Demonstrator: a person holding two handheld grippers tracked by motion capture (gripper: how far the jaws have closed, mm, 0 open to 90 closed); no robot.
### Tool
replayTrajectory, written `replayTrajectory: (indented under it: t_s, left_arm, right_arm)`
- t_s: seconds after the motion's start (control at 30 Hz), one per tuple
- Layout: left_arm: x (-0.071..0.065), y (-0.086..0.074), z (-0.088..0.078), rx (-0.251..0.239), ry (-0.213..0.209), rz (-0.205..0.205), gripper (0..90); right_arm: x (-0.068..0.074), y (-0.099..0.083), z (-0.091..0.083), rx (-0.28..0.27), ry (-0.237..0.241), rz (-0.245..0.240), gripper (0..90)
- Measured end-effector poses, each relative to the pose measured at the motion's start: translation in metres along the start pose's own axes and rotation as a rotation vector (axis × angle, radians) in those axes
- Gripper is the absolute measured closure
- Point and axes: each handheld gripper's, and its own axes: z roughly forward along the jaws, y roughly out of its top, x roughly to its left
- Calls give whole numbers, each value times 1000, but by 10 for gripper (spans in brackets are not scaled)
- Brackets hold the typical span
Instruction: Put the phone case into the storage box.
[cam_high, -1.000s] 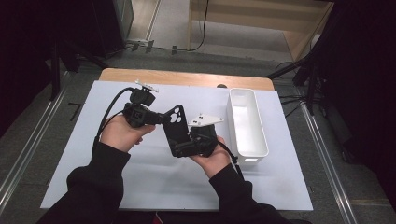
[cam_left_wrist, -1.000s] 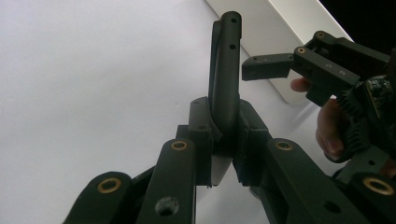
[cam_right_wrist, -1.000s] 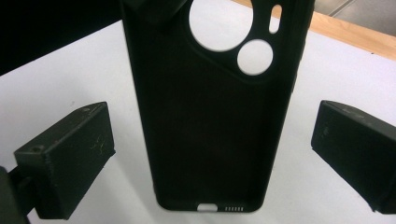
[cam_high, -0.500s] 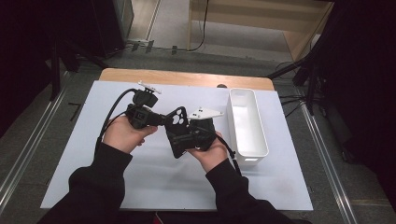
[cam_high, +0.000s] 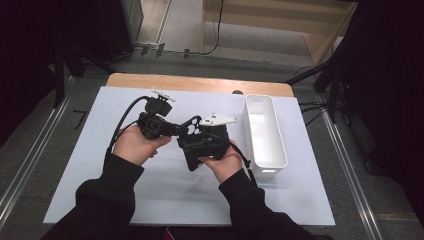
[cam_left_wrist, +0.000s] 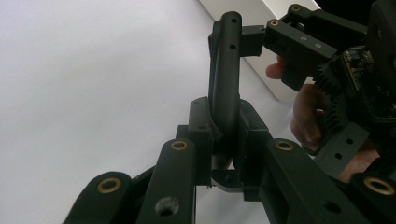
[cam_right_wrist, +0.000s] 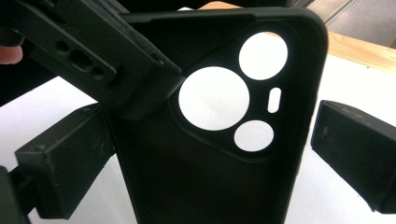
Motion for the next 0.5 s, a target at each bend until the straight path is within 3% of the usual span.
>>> replayTrajectory:
  t_s: [0.2, 0.5]
  left_arm:
    - [0, 0, 1, 0, 1, 1, 788]
    - [-2, 0, 2, 1, 9, 10, 785]
  right_arm:
    - [0, 0, -1, -1, 34, 2, 98]
    - [-2, 0, -2, 11, 36, -10, 111]
